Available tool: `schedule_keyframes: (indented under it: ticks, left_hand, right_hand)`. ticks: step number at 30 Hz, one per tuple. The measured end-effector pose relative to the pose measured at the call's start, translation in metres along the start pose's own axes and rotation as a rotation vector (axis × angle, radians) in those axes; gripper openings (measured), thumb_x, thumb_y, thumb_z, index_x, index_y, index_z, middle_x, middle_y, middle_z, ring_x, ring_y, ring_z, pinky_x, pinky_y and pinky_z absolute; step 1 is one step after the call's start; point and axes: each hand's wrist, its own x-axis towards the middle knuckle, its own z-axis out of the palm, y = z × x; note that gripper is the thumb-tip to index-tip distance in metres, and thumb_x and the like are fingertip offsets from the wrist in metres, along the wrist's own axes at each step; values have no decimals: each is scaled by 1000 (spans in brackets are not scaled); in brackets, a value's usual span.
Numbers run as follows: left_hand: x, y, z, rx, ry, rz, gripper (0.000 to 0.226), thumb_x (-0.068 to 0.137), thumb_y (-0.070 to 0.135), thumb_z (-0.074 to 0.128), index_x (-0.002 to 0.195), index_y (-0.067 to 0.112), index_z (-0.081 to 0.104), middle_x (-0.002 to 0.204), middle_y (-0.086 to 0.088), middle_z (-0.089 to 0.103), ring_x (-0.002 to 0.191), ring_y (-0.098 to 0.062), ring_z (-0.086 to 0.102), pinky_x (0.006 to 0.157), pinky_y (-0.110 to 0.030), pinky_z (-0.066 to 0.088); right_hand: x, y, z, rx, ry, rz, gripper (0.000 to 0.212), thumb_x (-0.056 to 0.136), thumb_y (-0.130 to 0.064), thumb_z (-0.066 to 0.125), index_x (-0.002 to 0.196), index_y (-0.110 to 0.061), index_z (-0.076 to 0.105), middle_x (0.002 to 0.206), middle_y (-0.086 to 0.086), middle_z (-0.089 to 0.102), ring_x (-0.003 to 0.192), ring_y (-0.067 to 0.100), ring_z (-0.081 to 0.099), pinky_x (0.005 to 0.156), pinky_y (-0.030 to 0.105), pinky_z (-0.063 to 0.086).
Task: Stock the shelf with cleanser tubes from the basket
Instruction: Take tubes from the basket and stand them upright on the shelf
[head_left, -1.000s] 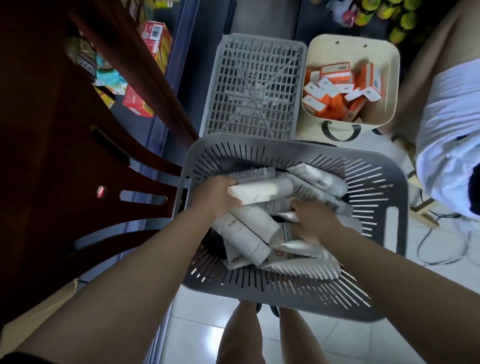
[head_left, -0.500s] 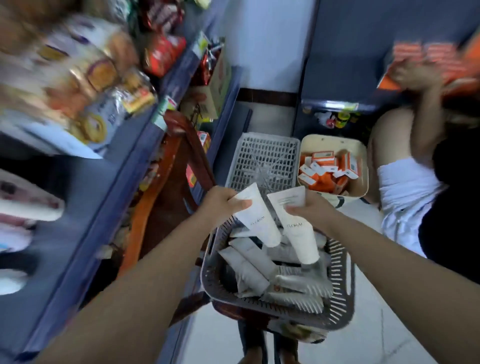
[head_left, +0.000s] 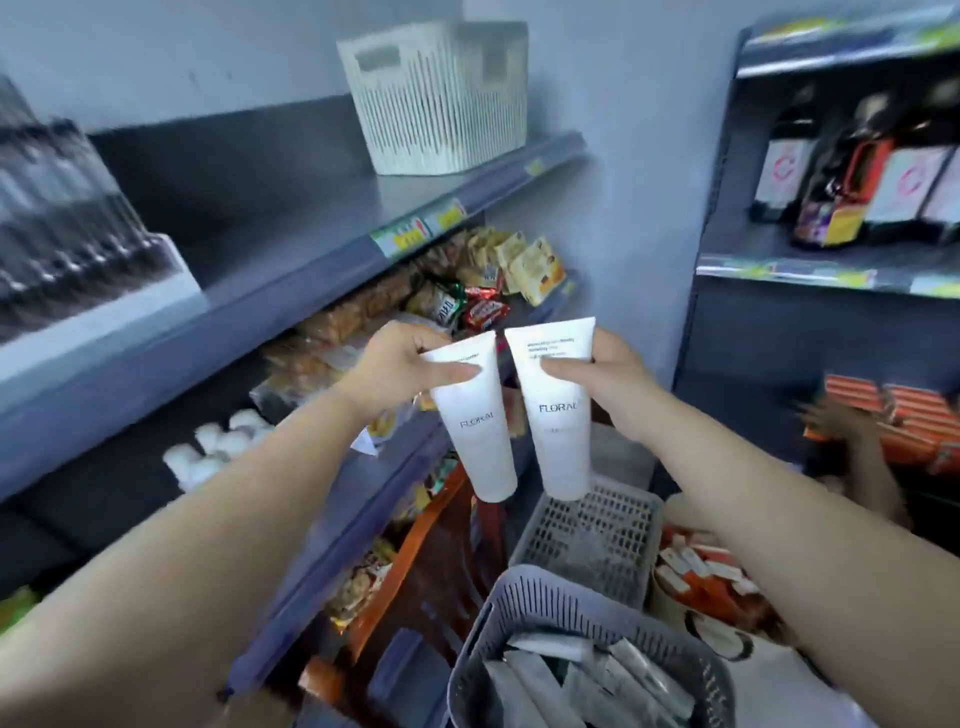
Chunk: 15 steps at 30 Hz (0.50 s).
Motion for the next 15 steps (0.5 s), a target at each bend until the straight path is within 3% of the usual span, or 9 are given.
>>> schedule_keyframes:
  ticks: [3,8,12,15]
  left_hand:
    - [-15,29,-43,29,145,11,33,74,23,77,68,-6,63,55,0,48,45,-4,38,42,-15,31]
    - [-46,72,-115,106,297,26,38,74,23,76,72,-13,63,64,-9,56,58,-10,47,57,-24,36]
    - [-78,97,-166,165,404,-31,23,75,21,76,63,5,63,45,11,54,41,-2,45,43,-11,35]
    - [-103,109,-201,231,484,-55,16,73,23,77,72,9,70,61,4,64,51,-2,55,50,-10,43]
  right_hand:
    - [6,-50,20,54,-58,-129,25,83,3,61,91,-20,63,83,-10,70,71,4,67,66,21,54]
    - [15,-118,66,126,-181,-303,25,81,3,62,87,-21,62,87,-4,69,72,5,67,69,24,55]
    - [18,-159,108,177,-273,-392,24,80,3,63,83,-21,63,77,-10,71,71,4,68,69,25,56]
    - [17,-183,143,178,-359,-448,23,78,3,66,85,-19,63,85,-5,70,73,7,67,72,27,56]
